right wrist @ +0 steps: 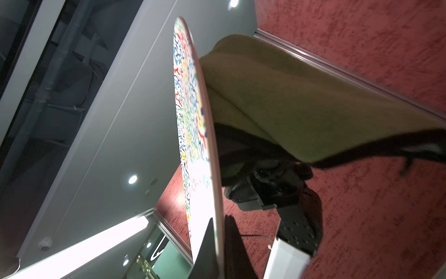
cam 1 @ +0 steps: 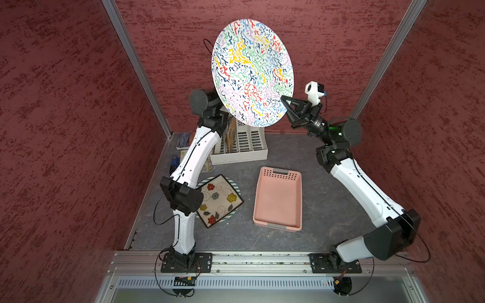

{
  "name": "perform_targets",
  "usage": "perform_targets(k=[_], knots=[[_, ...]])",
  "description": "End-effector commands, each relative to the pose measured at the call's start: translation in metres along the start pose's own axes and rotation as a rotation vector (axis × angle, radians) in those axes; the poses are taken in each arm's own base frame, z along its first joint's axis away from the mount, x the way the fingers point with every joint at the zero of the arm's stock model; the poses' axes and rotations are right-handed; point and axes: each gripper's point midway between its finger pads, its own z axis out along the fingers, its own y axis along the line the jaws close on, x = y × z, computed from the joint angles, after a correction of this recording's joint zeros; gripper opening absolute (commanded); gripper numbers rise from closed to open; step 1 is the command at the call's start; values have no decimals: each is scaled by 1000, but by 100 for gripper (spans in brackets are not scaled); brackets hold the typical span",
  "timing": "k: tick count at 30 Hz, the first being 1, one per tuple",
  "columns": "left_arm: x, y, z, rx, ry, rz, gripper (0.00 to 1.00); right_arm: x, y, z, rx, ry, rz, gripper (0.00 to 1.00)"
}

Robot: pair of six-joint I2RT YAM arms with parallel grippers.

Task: Wipe the wet plate dry
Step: Wipe the plate with towel.

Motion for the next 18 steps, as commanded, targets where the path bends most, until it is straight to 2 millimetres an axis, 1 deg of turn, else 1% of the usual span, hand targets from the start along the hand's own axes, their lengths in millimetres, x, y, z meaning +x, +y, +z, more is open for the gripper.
perform_targets(k=[1,2,3,5,6,7,8,9,10,11,12,14,16,17,18], knots=[[45,-21,19,135,83,-23,0,-42,-25,18,31,-74,-26,0],[53,-20,22,147,89,-43,0,-57,-26,22,39,-88,-49,0],[60,-19,23,158,94,-57,0,-73,-22,22,41,-113,-72,0],[69,-22,20,183,94,-66,0,-108,-16,12,42,-189,-108,0],[71,-21,17,181,89,-67,0,-125,-13,2,49,-227,-127,0],[73,-25,12,175,80,-59,0,-138,-11,-8,58,-259,-137,0],[72,-23,4,150,65,-50,0,-148,-7,-19,70,-291,-150,0],[69,-17,-6,110,46,-39,0,-156,-8,-31,92,-319,-163,0],[65,-25,-16,84,24,-16,0,-163,-7,-45,120,-347,-178,0],[61,-24,-29,48,-7,3,0,-164,-9,-57,157,-367,-186,0],[51,-24,-44,13,-55,24,0,-164,-13,-69,200,-386,-188,0],[33,-27,-75,-51,-138,55,0,-154,-29,-88,297,-390,-196,0],[23,-25,-96,-125,-178,79,0,-133,-45,-98,393,-349,-196,0],[22,-23,-101,-167,-175,101,0,-121,-57,-102,441,-328,-182,0],[22,-13,-104,-236,-163,113,0,-106,-62,-105,482,-306,-190,0]])
